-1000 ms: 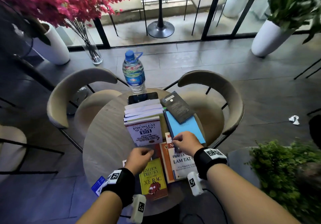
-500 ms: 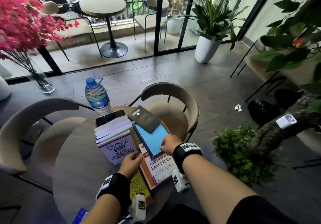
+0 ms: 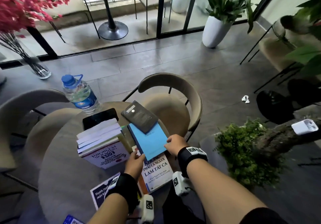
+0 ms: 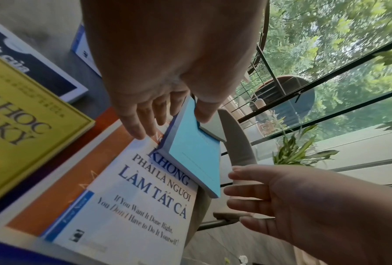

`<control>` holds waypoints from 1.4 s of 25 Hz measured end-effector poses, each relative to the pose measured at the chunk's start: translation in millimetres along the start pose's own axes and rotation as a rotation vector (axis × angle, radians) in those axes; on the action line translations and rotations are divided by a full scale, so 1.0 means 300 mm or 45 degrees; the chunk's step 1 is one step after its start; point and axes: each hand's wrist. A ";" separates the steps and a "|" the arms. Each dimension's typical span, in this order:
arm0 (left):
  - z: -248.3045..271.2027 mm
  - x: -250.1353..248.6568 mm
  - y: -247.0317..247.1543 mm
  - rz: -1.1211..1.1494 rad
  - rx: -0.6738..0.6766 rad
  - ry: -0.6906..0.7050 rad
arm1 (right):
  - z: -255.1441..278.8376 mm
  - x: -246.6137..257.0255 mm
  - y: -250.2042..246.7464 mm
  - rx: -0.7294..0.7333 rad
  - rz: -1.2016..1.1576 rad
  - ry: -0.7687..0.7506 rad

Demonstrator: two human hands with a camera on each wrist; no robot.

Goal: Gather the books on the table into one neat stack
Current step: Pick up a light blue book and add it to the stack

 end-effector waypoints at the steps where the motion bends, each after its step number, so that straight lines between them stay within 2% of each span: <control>1: -0.008 -0.005 0.014 0.011 -0.040 -0.011 | -0.026 -0.015 0.001 0.015 -0.040 0.010; 5: -0.150 0.016 0.057 0.048 -0.124 -0.038 | -0.124 -0.061 0.000 0.090 -0.112 0.015; 7: -0.094 -0.047 0.087 0.113 -0.198 -0.062 | -0.160 -0.060 -0.003 0.122 -0.118 0.006; 9: -0.143 -0.064 0.095 0.217 -0.263 -0.124 | -0.196 -0.059 0.004 0.168 -0.137 -0.012; 12: -0.145 -0.072 0.107 0.224 -0.321 -0.228 | -0.216 -0.075 0.029 0.246 -0.119 -0.027; 16: -0.089 -0.017 0.105 0.113 -0.398 -0.162 | -0.197 -0.117 0.023 0.333 -0.034 -0.062; 19: -0.031 0.054 0.085 0.079 -0.319 -0.161 | -0.151 -0.130 -0.001 0.444 0.014 -0.106; 23: 0.000 0.105 0.033 0.248 -0.091 -0.270 | -0.072 -0.096 -0.038 0.501 -0.079 -0.105; 26: 0.079 0.080 -0.015 0.295 0.017 -0.235 | 0.012 -0.059 -0.082 0.529 -0.187 -0.038; 31: 0.217 0.002 -0.016 0.128 0.077 -0.114 | 0.148 -0.069 -0.165 0.518 -0.375 0.086; 35: 0.261 0.019 -0.044 -0.055 0.172 0.035 | 0.238 -0.091 -0.206 0.491 -0.557 0.014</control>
Point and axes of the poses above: each hand's wrist, its own z-axis away from the middle knuckle, its own y-axis out of the palm, x = y × z, and after that the axes turned 13 degrees about -y, right-handed
